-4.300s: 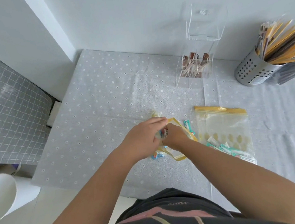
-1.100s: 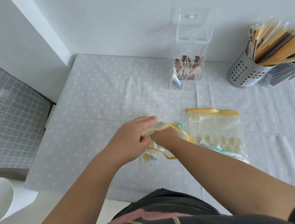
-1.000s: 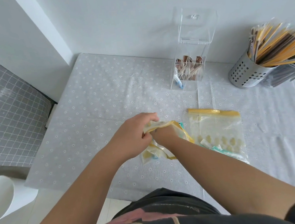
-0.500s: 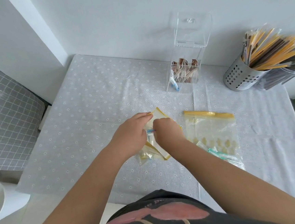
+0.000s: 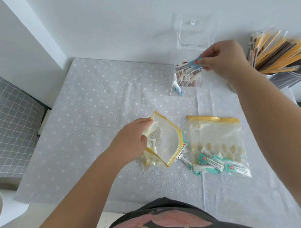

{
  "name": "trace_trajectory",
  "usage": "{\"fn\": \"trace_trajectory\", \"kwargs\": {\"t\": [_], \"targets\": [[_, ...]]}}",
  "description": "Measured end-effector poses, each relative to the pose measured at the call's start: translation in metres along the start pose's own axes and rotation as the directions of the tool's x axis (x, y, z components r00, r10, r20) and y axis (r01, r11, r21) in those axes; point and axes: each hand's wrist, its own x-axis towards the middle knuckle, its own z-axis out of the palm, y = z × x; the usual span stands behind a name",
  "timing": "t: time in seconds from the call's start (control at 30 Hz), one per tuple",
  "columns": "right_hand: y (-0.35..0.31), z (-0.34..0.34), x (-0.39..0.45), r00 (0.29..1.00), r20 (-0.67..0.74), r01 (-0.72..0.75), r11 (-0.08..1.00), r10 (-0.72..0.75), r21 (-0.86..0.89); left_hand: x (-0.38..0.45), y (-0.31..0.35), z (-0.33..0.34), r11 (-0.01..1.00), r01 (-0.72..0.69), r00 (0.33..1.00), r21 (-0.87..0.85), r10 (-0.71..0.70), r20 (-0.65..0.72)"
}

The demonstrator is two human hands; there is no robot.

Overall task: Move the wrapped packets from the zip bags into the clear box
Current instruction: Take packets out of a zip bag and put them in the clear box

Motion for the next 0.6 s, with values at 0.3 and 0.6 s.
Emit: {"fn": "trace_trajectory", "kwargs": {"t": [0.3, 0.6], "targets": [[-0.001, 0.038, 0.055, 0.958, 0.259, 0.255, 0.772, -0.121, -0.582, -0.009, 0.003, 0.000, 0.999, 0.014, 1.000, -0.036, -0.014, -0.023], [0.011, 0.057, 0.062, 0.942, 0.327, 0.241, 0.823, -0.072, -0.515, -0.011, 0.003, 0.000, 0.997, 0.035, 0.999, -0.067, -0.034, 0.011]]}}
